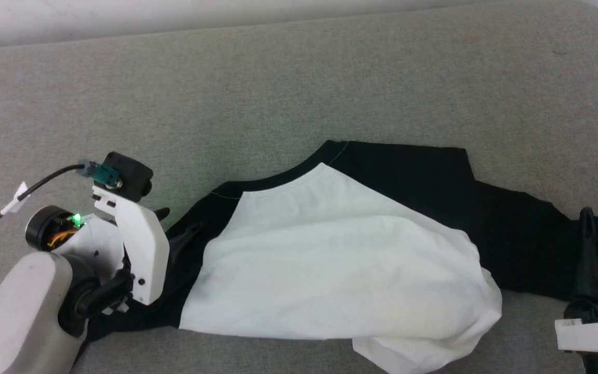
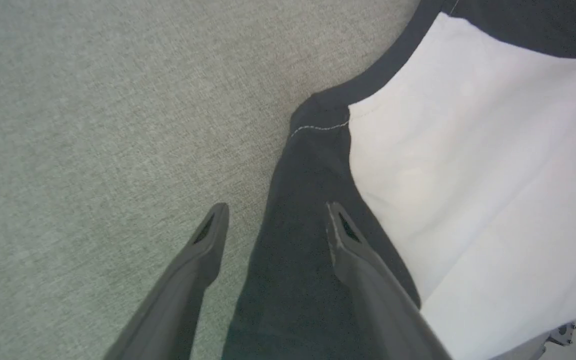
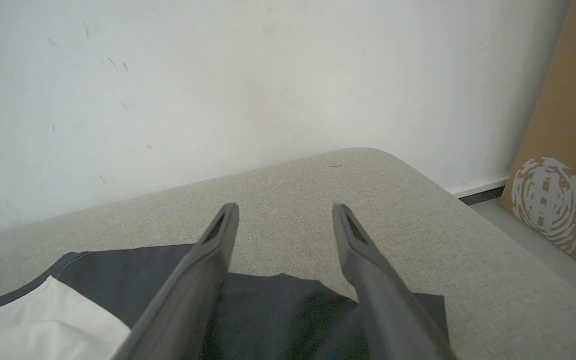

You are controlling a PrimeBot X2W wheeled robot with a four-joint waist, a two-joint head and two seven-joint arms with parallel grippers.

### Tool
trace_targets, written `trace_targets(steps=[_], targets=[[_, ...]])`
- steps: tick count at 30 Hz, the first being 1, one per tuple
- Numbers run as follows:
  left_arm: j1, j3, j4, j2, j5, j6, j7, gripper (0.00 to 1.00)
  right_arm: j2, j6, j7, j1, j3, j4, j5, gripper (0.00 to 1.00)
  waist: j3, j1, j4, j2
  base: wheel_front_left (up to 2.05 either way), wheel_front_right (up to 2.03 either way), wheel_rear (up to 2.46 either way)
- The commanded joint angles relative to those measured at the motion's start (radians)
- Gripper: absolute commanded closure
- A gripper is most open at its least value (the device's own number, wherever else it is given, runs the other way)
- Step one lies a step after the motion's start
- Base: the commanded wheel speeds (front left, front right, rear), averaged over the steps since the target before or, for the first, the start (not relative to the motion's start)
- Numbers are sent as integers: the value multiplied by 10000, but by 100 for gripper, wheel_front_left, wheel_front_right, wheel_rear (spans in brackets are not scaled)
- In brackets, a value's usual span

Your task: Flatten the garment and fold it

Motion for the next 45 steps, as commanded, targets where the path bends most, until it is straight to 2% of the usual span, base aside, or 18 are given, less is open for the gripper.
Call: trace_targets(steps=[1,8,13,14,15,18,24,30,35,36,37,38,41,42,43,45], targets=[[-185,-63,109,95,-84,-73,41,0,-1,-7,-59,-200,24,9,56,0,158,-1,-150,2,0,0,0],[-208,-305,602,133,-609,-136,599,0,-1,-7,-104,-282,-23,17,43,0,353,-1,-301,2,0,0,0],[-8,-413,708,202,-967,3,1253,0,-1,-7,-121,-326,0,36,63,0,445,-1,-355,2,0,0,0],[42,-442,718,207,-1032,4,1342,62,-1,-7,-124,-339,12,46,67,0,455,-1,-363,2,0,0,0],[89,-441,732,175,-1126,4,1372,100,-1,-7,-126,-353,22,55,71,0,466,-1,-369,2,0,0,0],[215,-398,818,19,-1457,-18,1325,100,-1,-7,-132,-393,43,89,88,0,476,-1,-371,2,0,0,0],[156,480,1063,-631,-2530,113,526,100,-1,-7,-139,-409,1,200,75,0,258,-1,-315,2,0,0,0],[-99,1054,1013,-470,-2552,325,82,100,-1,-7,-143,-255,-9,303,61,0,-191,-1,-205,2,0,0,0],[108,1197,930,-249,-1958,305,-724,100,-1,-7,-145,-112,14,339,92,0,-422,-1,-115,2,0,0,0],[180,1188,926,-257,-1902,295,-837,51,-1,-7,-145,-82,29,343,99,0,-444,-1,-90,2,0,0,0],[240,1188,924,-274,-1872,294,-927,6,-1,-7,-145,-56,42,345,103,0,-462,-1,-59,2,0,0,0],[282,1181,923,-289,-1847,292,-995,0,-1,-7,-145,-32,44,346,104,0,-480,-1,-25,2,0,0,0],[299,1167,892,-281,-1742,261,-1182,0,-1,-7,-146,-1,61,332,87,0,-505,-1,62,2,0,0,0],[282,1153,889,-281,-1710,237,-1246,89,-1,-7,-146,1,63,322,72,0,-513,-1,88,2,0,0,0],[270,1129,905,-293,-1708,214,-1275,100,-1,-7,-146,3,67,315,55,0,-523,-1,112,2,0,0,0],[259,1116,933,-320,-1739,202,-1278,100,-1,-7,-146,4,80,304,35,0,-530,-1,133,2,0,0,0]])
